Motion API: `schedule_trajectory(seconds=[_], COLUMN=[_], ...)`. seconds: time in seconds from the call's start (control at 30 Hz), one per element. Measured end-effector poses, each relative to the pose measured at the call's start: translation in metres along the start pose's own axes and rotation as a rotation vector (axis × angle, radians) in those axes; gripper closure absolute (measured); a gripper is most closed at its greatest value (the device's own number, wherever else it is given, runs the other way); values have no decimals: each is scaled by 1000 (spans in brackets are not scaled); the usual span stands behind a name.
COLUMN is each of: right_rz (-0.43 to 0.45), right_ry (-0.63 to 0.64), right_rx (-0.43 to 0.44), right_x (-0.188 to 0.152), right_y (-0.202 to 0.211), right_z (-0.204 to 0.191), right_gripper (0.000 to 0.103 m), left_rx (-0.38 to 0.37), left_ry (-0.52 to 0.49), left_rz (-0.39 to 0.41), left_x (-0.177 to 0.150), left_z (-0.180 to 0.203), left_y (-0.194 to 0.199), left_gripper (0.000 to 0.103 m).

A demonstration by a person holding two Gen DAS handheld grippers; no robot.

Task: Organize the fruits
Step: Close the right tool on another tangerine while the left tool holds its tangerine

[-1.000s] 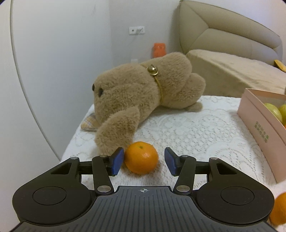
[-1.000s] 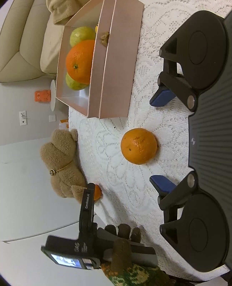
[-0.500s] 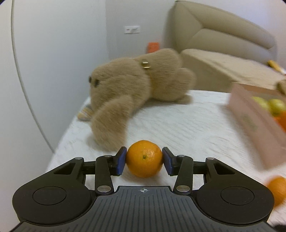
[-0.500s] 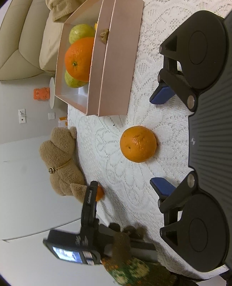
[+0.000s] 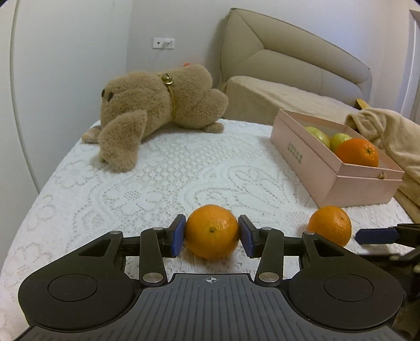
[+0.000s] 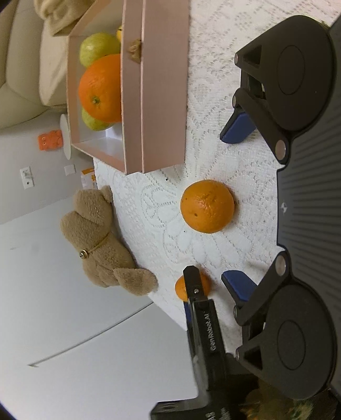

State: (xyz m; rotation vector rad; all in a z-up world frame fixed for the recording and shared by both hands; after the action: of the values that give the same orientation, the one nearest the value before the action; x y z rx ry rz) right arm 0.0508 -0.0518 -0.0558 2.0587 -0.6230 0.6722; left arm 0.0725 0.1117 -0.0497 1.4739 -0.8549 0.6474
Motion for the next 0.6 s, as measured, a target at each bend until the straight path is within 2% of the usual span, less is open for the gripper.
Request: schedule_trajectory(seconds=[0.13, 0.33, 0.47, 0.6], right_rz=[-26, -28, -12, 24], right_ry=[102, 96, 136, 136], right_rx=[-102, -170, -256, -260], right_x=[-7, -4, -4, -2], right_y=[-6, -10, -2, 15], right_z=[-11, -13, -3, 13], right_gripper=[0, 0, 1, 5], left_rx=[-27, -32, -45, -45], left_ry=[9, 0, 17, 14], left_rz=[-7, -10, -5, -6], left_x=[-3, -4, -4, -4], left_z=[1, 4, 5, 5], left_y=[-2, -3, -2, -2], left_gripper=[54, 54, 54, 54])
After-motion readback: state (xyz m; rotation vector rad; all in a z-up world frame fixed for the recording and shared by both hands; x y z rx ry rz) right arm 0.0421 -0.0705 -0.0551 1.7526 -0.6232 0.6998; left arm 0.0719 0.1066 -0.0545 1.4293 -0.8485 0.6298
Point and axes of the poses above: each gripper's, at about its wrist camera, not at the fingertips, and y roughly against the way its jaws point, z to its right, x to its top, the point moved 9 cm from there along -y, roughly the way its jaws point, and after that the axes turned 15 degrees about -y, right-handed, at the moved point
